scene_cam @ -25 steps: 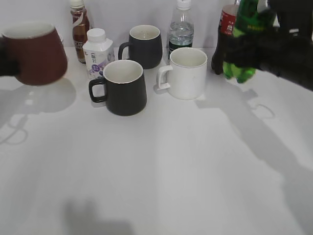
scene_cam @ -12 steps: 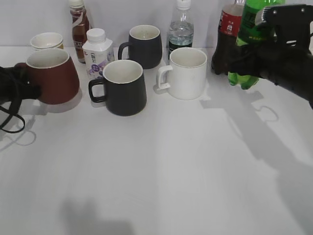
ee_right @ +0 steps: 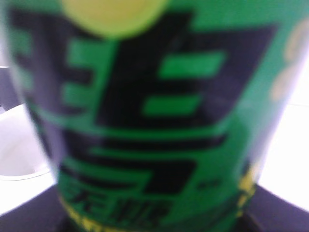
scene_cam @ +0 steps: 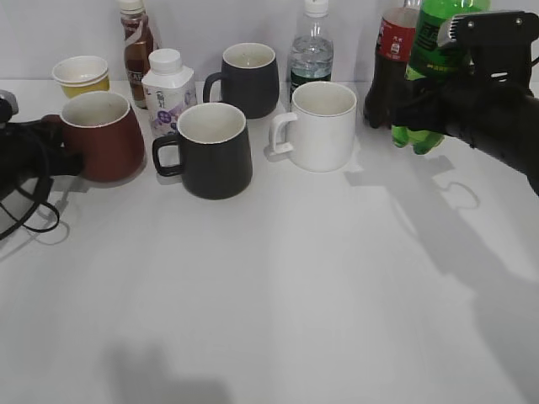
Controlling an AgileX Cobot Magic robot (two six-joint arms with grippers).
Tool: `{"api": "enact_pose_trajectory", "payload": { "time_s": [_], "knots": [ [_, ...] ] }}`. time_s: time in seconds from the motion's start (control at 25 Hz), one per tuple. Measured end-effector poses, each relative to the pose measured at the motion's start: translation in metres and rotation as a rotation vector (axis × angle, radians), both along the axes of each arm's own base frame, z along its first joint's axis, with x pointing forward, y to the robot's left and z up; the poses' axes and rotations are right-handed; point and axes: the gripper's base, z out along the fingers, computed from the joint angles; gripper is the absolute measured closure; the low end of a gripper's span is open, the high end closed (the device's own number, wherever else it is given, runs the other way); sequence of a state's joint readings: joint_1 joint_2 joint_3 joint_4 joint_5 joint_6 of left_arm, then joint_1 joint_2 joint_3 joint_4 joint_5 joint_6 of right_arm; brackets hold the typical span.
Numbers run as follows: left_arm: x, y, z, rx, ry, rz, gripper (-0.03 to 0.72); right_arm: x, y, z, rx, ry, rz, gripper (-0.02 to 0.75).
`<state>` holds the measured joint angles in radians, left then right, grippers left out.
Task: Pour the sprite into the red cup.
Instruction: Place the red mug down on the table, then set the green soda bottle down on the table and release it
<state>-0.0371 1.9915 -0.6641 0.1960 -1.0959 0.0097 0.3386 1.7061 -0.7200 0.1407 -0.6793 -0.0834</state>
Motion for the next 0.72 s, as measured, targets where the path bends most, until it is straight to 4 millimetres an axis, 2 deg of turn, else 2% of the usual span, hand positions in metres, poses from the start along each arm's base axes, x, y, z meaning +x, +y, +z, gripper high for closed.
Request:
{"api": "enact_pose_trajectory", "payload": {
  "time_s": [0.2,0.4,0.72],
  "knots": [
    [0.001,0.0,-0.009,0.001,0.003,-0.002,0.624,0.0,0.0,0.0,0.0,-0.001,0.0,0.363],
    [0.001,0.0,-0.008,-0.002,-0.007,-0.003,0.61,0.0,0.0,0.0,0.0,-0.001,0.0,0.363],
    [-0.017,0.001,-0.015,-0.031,0.008,0.004,0.434,0.004,0.001,-0.02,-0.017,0.045,-0.002,0.363]
  ]
}}
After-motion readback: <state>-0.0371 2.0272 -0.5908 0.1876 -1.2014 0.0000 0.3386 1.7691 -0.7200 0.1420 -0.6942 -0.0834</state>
